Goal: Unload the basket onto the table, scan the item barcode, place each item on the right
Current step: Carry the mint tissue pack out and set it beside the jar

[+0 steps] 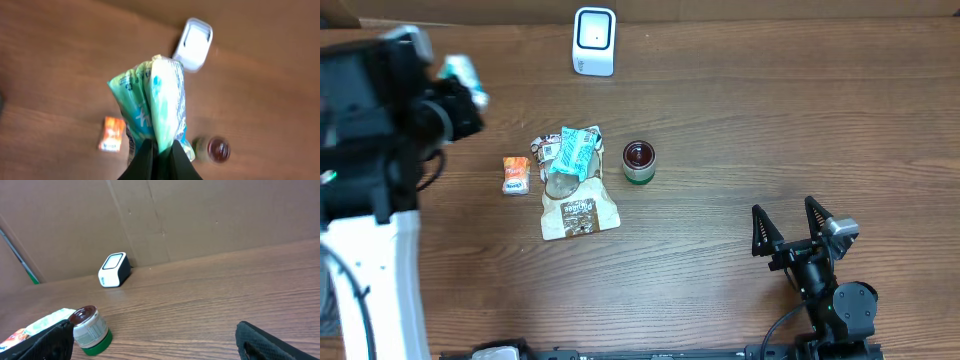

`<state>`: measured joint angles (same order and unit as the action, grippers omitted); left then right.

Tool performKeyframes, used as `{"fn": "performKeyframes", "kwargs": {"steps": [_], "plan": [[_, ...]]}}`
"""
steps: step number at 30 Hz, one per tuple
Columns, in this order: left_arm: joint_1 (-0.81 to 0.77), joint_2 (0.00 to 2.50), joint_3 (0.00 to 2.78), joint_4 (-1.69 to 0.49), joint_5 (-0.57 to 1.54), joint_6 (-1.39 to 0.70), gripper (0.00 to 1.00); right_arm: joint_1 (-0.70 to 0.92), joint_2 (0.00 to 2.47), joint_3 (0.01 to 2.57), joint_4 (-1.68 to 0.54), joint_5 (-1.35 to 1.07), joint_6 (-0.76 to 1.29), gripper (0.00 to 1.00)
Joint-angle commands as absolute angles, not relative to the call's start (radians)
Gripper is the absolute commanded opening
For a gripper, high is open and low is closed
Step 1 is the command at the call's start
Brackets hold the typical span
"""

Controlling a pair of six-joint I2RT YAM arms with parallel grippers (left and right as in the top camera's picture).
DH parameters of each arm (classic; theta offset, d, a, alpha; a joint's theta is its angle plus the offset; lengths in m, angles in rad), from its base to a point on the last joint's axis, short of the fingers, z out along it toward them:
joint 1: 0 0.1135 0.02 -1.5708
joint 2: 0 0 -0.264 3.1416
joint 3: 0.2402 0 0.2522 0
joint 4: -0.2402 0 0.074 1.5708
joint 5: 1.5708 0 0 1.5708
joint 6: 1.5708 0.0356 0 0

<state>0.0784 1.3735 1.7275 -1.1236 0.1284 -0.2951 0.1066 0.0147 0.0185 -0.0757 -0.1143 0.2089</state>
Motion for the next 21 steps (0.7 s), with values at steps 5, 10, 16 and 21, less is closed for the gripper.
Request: {"fn": "performKeyframes", "kwargs": {"steps": [5,10,16,21], "plan": [[-0.088,1.525,1.722,-1.192,0.022,-0.273,0.04,0.112,0.003,0.008,-0.072,-0.102,0.205,1.00],[-0.162,1.617,1.722,-1.197,0.017,-0.285,0.04,0.112,0.003,0.008,-0.072,-0.102,0.205,1.00],[-0.213,1.723,1.722,-1.195,0.016,-0.312,0.04,0.112,0.003,0.008,-0.072,-0.102,0.205,1.00],[-0.252,1.803,1.722,-1.175,0.015,-0.311,0.04,0.112,0.003,0.008,-0.072,-0.102,0.205,1.00]]}}
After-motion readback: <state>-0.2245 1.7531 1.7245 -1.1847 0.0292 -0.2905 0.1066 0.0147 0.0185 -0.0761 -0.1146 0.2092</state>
